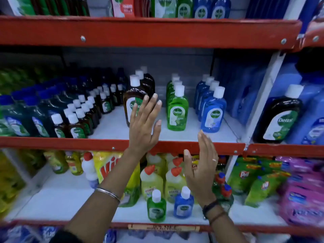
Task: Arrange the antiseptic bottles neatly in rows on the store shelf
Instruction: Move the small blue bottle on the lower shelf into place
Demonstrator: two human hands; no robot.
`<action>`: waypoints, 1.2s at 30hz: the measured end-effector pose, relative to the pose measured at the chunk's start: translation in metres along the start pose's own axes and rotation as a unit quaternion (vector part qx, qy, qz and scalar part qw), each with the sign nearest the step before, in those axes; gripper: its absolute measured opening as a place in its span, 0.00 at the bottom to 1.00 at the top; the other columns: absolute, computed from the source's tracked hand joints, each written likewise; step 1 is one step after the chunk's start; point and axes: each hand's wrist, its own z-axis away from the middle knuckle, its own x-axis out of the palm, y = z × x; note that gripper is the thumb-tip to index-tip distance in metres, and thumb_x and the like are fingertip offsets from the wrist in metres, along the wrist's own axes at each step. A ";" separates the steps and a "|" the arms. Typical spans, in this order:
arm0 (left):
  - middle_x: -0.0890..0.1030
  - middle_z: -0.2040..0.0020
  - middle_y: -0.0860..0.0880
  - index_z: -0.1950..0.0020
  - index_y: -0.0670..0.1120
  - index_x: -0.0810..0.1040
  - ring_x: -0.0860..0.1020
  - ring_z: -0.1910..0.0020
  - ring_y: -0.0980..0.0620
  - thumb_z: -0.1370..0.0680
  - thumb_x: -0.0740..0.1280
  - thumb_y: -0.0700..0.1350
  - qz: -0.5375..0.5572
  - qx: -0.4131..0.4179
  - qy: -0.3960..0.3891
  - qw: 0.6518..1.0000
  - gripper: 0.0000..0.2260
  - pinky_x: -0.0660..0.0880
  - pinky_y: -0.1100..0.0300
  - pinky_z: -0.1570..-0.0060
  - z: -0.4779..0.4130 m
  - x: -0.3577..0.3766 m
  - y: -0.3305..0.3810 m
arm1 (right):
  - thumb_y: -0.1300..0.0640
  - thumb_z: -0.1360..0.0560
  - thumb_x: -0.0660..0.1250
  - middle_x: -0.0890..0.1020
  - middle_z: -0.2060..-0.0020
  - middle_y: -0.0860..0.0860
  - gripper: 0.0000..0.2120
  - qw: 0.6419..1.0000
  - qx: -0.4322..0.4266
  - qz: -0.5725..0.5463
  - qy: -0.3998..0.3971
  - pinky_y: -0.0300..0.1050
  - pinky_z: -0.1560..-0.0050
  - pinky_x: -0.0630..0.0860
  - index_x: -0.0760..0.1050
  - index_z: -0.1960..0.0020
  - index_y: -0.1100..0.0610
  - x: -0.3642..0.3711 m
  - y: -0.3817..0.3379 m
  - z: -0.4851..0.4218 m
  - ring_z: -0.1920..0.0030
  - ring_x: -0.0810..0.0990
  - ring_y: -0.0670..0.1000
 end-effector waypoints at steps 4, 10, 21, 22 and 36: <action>0.58 0.22 0.53 0.24 0.47 0.59 0.57 0.22 0.50 0.17 0.51 0.49 -0.044 -0.049 -0.013 0.998 0.21 0.54 0.44 0.25 0.006 0.008 -0.017 | 0.46 0.21 0.56 0.67 0.28 0.50 0.26 0.993 0.112 -0.034 -0.022 0.54 0.28 0.61 0.60 0.26 0.53 0.008 0.016 0.038 0.27 0.62 0.49; 0.65 0.24 0.46 0.24 0.46 0.61 0.58 0.23 0.50 0.18 0.53 0.48 -0.099 -0.073 -0.042 0.992 0.22 0.53 0.46 0.25 0.031 0.021 -0.029 | 0.39 0.23 0.56 0.63 0.25 0.52 0.31 0.969 0.230 -0.022 -0.088 0.52 0.30 0.62 0.53 0.24 0.48 0.020 0.040 0.095 0.26 0.59 0.51; 0.64 0.24 0.50 0.23 0.51 0.59 0.56 0.23 0.53 0.17 0.52 0.51 -0.215 -0.083 -0.027 0.973 0.22 0.49 0.44 0.26 0.044 0.036 -0.037 | 0.45 0.37 0.78 0.68 0.34 0.62 0.45 0.896 0.411 0.032 -0.165 0.54 0.45 0.76 0.59 0.29 0.59 0.051 0.076 0.156 0.37 0.72 0.61; 0.64 0.24 0.50 0.23 0.51 0.60 0.56 0.23 0.54 0.17 0.52 0.51 -0.213 -0.082 -0.022 0.973 0.22 0.49 0.44 0.26 0.044 0.037 -0.038 | 0.45 0.38 0.79 0.69 0.35 0.62 0.46 0.893 0.417 0.041 -0.166 0.53 0.46 0.75 0.60 0.30 0.62 0.053 0.077 0.158 0.38 0.72 0.61; 0.65 0.24 0.50 0.24 0.50 0.63 0.61 0.24 0.51 0.18 0.51 0.50 -0.211 -0.082 -0.023 0.974 0.21 0.55 0.41 0.27 0.044 0.036 -0.037 | 0.56 0.40 0.80 0.67 0.47 0.52 0.38 0.912 0.396 -0.005 -0.110 0.48 0.51 0.76 0.66 0.36 0.61 0.055 0.087 0.159 0.45 0.74 0.58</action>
